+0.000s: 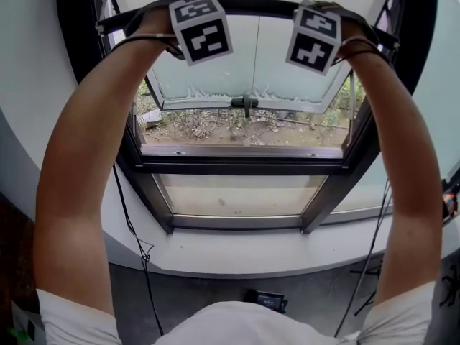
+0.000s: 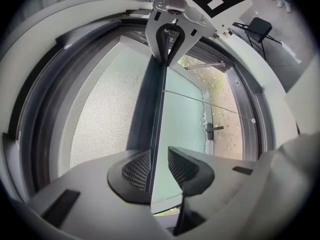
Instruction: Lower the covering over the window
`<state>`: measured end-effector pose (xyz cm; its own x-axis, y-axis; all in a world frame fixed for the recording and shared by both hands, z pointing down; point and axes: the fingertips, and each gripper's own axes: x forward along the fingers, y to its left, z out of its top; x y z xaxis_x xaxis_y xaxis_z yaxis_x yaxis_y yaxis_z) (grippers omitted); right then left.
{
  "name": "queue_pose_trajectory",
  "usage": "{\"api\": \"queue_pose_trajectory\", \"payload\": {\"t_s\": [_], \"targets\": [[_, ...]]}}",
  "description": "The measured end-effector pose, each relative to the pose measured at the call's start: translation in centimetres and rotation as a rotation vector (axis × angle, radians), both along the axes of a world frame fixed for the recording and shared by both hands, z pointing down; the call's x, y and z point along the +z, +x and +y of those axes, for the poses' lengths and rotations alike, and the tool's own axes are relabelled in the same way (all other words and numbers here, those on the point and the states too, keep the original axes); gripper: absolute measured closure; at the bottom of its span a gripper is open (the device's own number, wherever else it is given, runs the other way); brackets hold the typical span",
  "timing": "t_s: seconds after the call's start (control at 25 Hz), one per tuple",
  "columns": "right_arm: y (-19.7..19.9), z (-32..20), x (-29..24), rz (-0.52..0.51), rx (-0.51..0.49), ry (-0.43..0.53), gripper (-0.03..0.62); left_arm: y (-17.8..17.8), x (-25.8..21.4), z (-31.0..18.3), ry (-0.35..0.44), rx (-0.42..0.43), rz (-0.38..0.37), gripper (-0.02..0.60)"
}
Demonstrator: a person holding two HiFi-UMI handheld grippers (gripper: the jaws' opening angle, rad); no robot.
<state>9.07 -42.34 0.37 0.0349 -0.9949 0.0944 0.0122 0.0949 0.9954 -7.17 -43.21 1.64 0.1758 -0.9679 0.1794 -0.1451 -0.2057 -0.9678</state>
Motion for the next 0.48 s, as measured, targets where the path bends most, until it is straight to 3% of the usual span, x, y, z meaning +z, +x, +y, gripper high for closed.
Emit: {"api": "queue_pose_trajectory", "payload": {"t_s": [0.16,0.48], "targets": [[0.2,0.2,1.1,-0.008,0.033,-0.032,0.551,0.1,1.1,0.2,-0.043,-0.015,-0.006,0.471],[0.1,0.4,3.0,0.001,0.035,-0.040,0.551,0.0,3.0,0.5,-0.042,-0.013,0.004,0.474]]}}
